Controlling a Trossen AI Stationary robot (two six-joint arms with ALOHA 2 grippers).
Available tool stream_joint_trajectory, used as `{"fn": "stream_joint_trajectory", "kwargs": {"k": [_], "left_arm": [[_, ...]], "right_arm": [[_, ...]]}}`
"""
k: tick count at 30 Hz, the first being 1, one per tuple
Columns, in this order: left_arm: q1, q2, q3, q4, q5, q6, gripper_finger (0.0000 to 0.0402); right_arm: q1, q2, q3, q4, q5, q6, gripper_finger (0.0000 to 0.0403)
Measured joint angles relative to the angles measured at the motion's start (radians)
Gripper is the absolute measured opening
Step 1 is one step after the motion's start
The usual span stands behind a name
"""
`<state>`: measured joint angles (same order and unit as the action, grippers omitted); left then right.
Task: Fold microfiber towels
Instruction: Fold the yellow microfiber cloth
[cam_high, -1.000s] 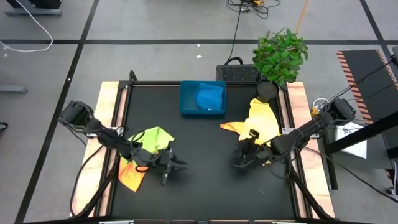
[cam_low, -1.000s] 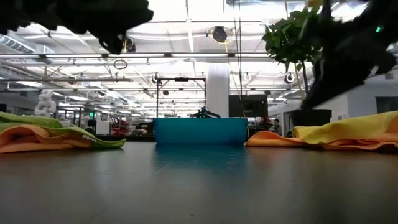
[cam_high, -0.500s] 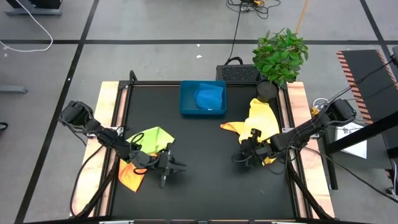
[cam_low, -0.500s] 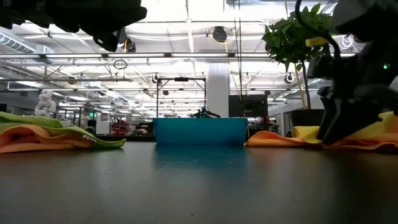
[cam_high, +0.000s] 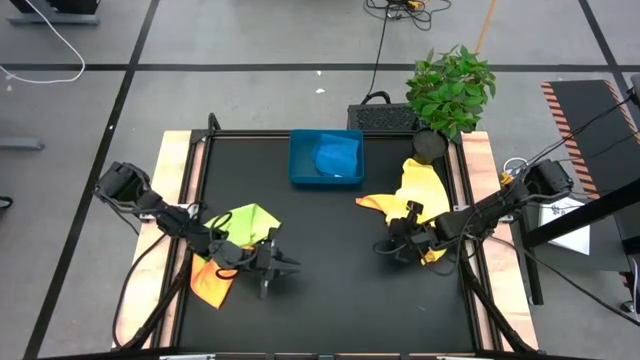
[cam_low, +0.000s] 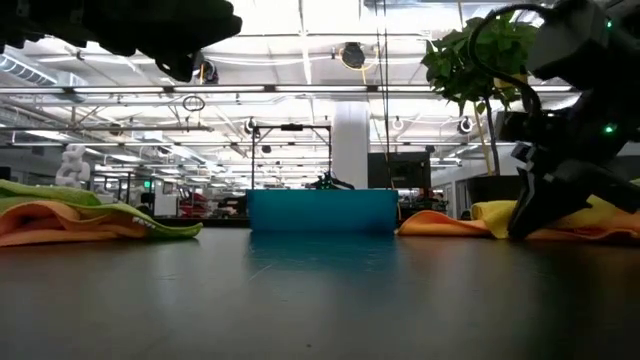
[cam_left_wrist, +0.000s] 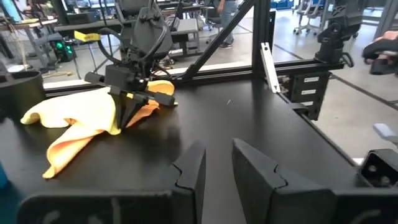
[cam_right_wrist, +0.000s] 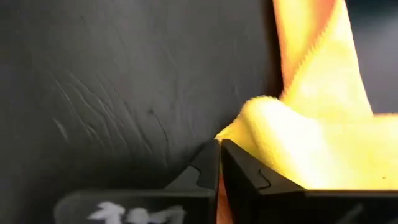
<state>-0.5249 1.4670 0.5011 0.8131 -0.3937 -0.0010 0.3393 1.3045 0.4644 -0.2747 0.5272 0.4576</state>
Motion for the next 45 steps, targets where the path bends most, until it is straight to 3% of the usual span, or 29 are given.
{"fn": "stream_joint_trajectory", "kwargs": {"k": [12, 18, 22, 26, 32, 37, 41, 45], "left_arm": [[0.112, 0.001, 0.000, 0.000, 0.057, 0.087, 0.0081], [0.194, 0.002, 0.000, 0.062, 0.162, 0.097, 0.0081], [0.220, 0.002, 0.011, 0.071, 0.195, 0.110, 0.0086], [0.237, 0.012, 0.057, 0.053, 0.194, 0.150, 0.0113], [0.246, 0.105, 0.184, -0.049, 0.193, 0.161, 0.0187], [0.243, 0.235, 0.277, -0.072, 0.127, 0.181, 0.0227], [0.257, 0.288, 0.312, -0.127, 0.006, 0.183, 0.0231], [0.292, 0.303, 0.312, -0.125, -0.053, 0.172, 0.0226]], "right_arm": [[0.000, -0.118, 0.067, 0.215, -0.007, -0.207, 0.0001], [0.001, -0.149, 0.138, 0.407, -0.102, -0.363, 0.0000], [-0.008, -0.135, 0.191, 0.429, -0.114, -0.397, 0.0000], [-0.021, -0.110, 0.221, 0.430, -0.156, -0.399, 0.0000], [-0.018, -0.072, 0.250, 0.436, -0.186, -0.396, 0.0000], [-0.005, -0.066, 0.268, 0.504, -0.273, -0.397, 0.0000], [0.033, -0.070, 0.310, 0.499, -0.268, -0.411, 0.0000], [0.058, -0.071, 0.362, 0.476, -0.270, -0.449, 0.0000]]}}
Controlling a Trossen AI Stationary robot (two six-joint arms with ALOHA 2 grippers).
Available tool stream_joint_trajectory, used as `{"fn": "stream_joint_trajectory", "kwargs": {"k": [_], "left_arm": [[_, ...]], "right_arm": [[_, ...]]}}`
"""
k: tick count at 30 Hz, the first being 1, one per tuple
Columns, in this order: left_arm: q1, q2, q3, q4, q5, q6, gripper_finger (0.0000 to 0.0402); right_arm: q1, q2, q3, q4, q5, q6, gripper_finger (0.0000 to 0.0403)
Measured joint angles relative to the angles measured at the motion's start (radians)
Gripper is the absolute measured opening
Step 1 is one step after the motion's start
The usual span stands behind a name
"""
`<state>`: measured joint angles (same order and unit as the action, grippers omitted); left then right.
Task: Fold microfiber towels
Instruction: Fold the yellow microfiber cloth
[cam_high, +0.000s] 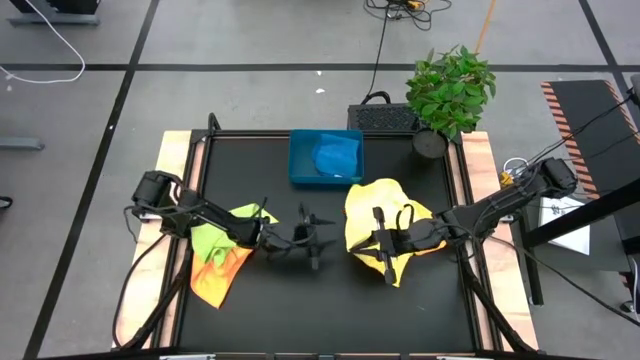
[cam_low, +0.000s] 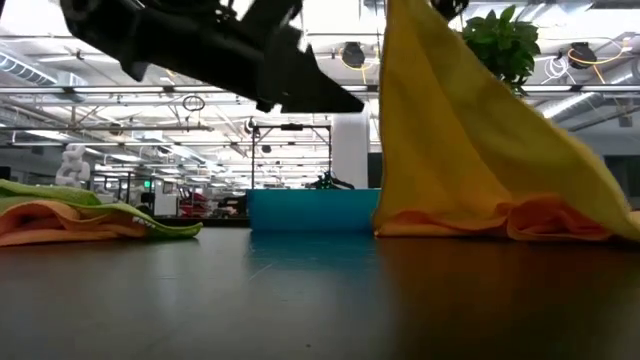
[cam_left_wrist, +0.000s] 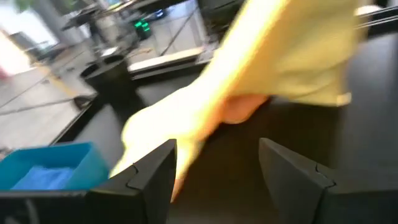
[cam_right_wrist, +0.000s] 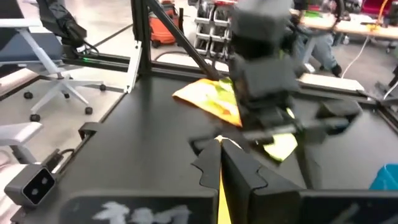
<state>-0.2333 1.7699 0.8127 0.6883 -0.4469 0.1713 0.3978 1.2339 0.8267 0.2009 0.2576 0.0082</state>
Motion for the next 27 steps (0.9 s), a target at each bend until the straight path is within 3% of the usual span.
{"fn": "stream_joint_trajectory", "kwargs": {"k": [3, 11, 17, 27], "left_arm": [[0.035, 0.000, 0.000, -0.032, 0.031, -0.032, 0.0226], [0.067, 0.000, 0.000, -0.114, 0.262, -0.045, 0.0225], [0.069, 0.015, 0.000, -0.191, 0.151, -0.035, 0.0225], [0.109, 0.166, -0.001, -0.070, 0.149, -0.049, 0.0225]], "right_arm": [[0.010, 0.000, 0.036, -0.020, 0.002, -0.021, 0.0000], [0.016, 0.000, 0.072, -0.035, 0.002, -0.051, 0.0000], [0.016, 0.000, 0.091, -0.064, 0.029, -0.059, 0.0000], [0.014, -0.017, 0.146, -0.096, 0.034, -0.106, 0.0000]]}}
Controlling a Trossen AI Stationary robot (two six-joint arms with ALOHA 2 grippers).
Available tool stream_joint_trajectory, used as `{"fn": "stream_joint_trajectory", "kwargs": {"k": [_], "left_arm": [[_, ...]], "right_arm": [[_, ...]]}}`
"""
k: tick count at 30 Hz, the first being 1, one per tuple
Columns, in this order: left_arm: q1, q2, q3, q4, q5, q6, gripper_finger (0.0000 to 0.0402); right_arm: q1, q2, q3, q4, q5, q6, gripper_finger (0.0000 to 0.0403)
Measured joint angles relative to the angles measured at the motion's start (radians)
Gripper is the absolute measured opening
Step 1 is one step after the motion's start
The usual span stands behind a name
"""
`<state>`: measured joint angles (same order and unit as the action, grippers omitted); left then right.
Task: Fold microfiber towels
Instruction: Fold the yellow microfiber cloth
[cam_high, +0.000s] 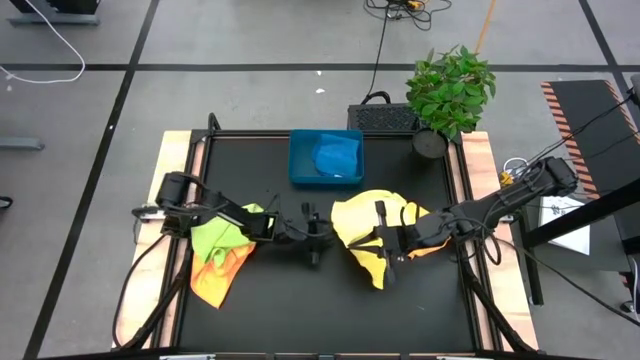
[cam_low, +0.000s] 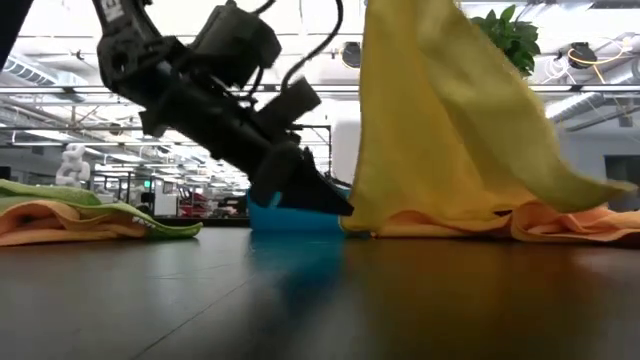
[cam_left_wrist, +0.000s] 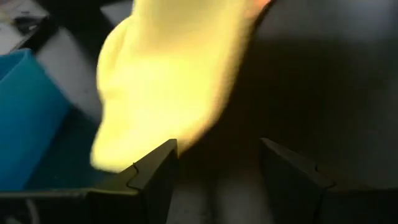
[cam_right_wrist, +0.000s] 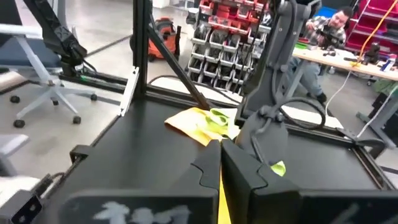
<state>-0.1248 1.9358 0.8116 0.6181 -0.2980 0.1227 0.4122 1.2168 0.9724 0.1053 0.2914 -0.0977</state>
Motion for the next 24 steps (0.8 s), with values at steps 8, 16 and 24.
{"fn": "stream_joint_trajectory", "kwargs": {"k": [8, 16, 24], "left_arm": [[0.046, 0.041, 0.001, 0.068, -0.164, -0.116, 0.0225], [0.071, 0.042, 0.001, 0.035, -0.167, -0.132, 0.0225], [0.104, 0.042, 0.000, -0.067, -0.181, -0.182, 0.0224]], "right_arm": [[0.000, -0.015, 0.022, -0.023, 0.024, -0.012, 0.0000], [0.002, -0.030, 0.022, -0.020, 0.024, -0.017, 0.0000], [0.003, -0.048, 0.021, -0.021, 0.024, -0.016, 0.0000]]}}
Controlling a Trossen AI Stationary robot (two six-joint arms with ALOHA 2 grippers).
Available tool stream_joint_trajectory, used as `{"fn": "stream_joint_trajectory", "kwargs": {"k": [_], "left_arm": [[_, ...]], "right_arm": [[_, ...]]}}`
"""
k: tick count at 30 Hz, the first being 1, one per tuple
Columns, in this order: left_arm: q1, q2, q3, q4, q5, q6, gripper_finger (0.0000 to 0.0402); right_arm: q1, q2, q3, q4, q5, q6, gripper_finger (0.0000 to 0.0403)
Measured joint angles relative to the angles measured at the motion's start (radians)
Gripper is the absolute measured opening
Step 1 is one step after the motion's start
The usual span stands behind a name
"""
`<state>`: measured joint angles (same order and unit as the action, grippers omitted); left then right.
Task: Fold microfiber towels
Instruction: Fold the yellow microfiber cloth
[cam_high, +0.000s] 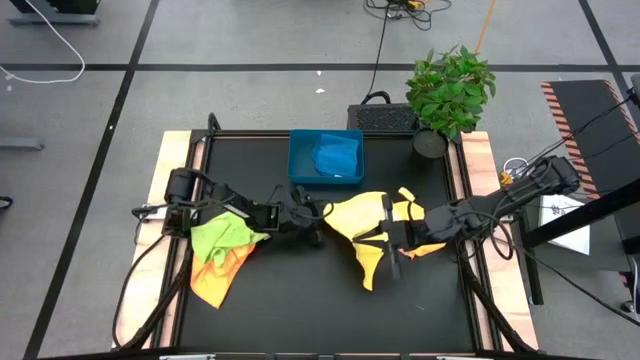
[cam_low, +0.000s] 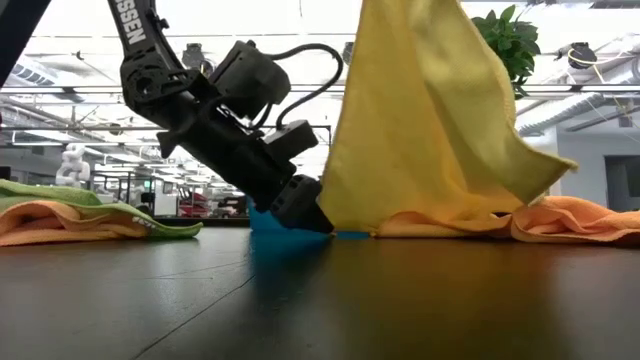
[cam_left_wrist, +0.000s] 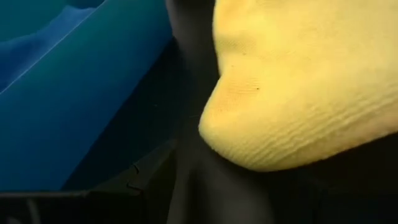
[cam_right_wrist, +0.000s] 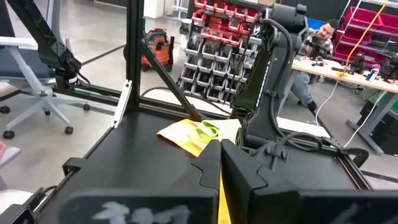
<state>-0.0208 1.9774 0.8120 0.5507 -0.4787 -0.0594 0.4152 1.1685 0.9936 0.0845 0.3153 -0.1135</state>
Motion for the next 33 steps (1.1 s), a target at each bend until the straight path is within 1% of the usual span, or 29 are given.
{"fn": "stream_joint_trajectory", "kwargs": {"k": [3, 7, 11, 14, 15, 17, 19, 20, 23, 27, 31, 33], "left_arm": [[0.003, 0.000, 0.000, -0.001, -0.007, -0.007, 0.0210], [0.003, 0.000, 0.000, -0.001, -0.028, -0.006, 0.0163], [0.002, 0.000, 0.000, 0.005, -0.028, -0.006, 0.0094], [0.002, 0.000, 0.000, 0.005, -0.028, 0.009, 0.0029], [0.001, 0.000, 0.000, 0.005, -0.028, 0.016, 0.0016], [-0.004, -0.007, 0.000, 0.001, -0.023, 0.042, 0.0010], [-0.012, -0.042, -0.001, -0.039, -0.023, 0.069, 0.0009], [-0.017, -0.069, 0.000, -0.057, -0.023, 0.078, 0.0007], [-0.041, -0.199, 0.000, -0.194, -0.056, 0.083, 0.0005], [-0.102, -0.402, 0.000, -0.374, -0.152, 0.093, 0.0003], [-0.173, -0.589, 0.000, -0.492, -0.244, 0.139, 0.0004], [-0.207, -0.672, 0.000, -0.525, -0.269, 0.149, 0.0003]], "right_arm": [[0.000, -0.006, 0.000, 0.000, 0.000, 0.000, 0.0000], [0.000, -0.017, 0.000, -0.008, -0.001, 0.007, 0.0000], [0.000, -0.025, -0.001, -0.024, -0.002, 0.019, 0.0000], [0.001, -0.030, -0.001, -0.026, -0.001, 0.019, 0.0000], [0.001, -0.032, -0.001, -0.029, -0.001, 0.019, 0.0000], [0.001, -0.033, -0.001, -0.030, -0.001, 0.019, 0.0000], [0.001, -0.042, -0.001, -0.038, -0.001, 0.019, 0.0000], [0.001, -0.048, -0.002, -0.041, -0.002, 0.022, 0.0000], [0.005, -0.067, -0.002, -0.073, -0.003, 0.025, 0.0000], [0.018, -0.096, -0.002, -0.086, -0.003, 0.040, 0.0000], [0.038, -0.124, -0.002, -0.083, -0.003, 0.040, 0.0000], [0.047, -0.140, -0.002, -0.081, -0.003, 0.040, 0.0000]]}}
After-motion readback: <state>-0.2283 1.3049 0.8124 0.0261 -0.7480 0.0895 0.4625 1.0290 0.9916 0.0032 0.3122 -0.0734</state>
